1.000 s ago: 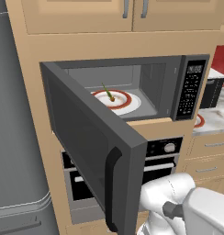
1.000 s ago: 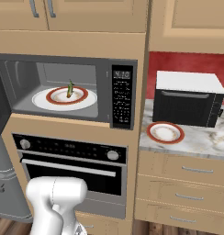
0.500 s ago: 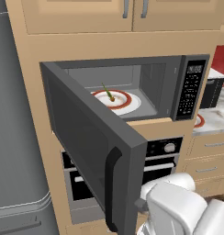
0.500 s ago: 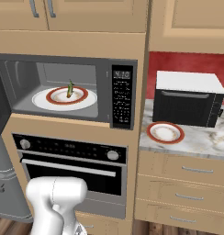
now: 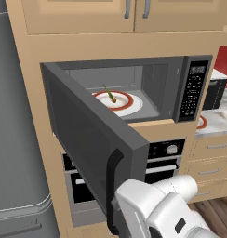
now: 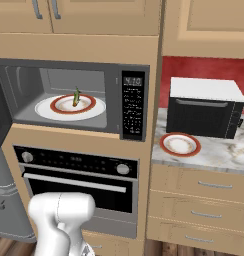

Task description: Pick the fish from the counter and place it in the microwave. Then turn on the microwave.

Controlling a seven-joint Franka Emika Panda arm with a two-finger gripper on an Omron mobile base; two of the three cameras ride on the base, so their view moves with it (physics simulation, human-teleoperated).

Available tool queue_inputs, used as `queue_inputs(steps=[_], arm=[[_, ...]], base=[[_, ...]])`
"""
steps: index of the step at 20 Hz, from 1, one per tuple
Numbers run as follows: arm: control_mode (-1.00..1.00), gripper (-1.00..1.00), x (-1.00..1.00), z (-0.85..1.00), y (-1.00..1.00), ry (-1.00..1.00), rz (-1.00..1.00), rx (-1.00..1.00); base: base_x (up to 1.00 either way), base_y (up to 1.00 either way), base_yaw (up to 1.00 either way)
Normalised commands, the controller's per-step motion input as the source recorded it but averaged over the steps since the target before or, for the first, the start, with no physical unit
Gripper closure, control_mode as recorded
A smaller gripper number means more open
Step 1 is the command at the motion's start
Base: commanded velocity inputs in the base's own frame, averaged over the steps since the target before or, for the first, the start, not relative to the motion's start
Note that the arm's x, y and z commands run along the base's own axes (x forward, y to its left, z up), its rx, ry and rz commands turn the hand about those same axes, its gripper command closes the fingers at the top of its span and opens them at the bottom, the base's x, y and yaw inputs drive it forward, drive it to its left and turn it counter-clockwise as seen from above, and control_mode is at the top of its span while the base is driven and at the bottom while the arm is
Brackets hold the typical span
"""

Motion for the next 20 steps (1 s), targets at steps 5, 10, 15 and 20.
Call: queue_inputs(steps=[5,10,15,20], arm=[[-1.00,-1.00,0.36,-0.37,0.19,0.00,0.00,0.00],[-1.00,-1.00,0.31,-0.34,0.22,-0.04,0.00,0.00],[-1.00,-1.00,0.24,-0.33,0.23,-0.07,0.00,0.00],[-1.00,-1.00,0.18,-0.33,0.11,-0.04,-0.03,-0.02]], base=[[0.00,0.00,0.00],[0.00,0.00,0.00],[0.00,0.00,0.00],[0.00,0.00,0.00]])
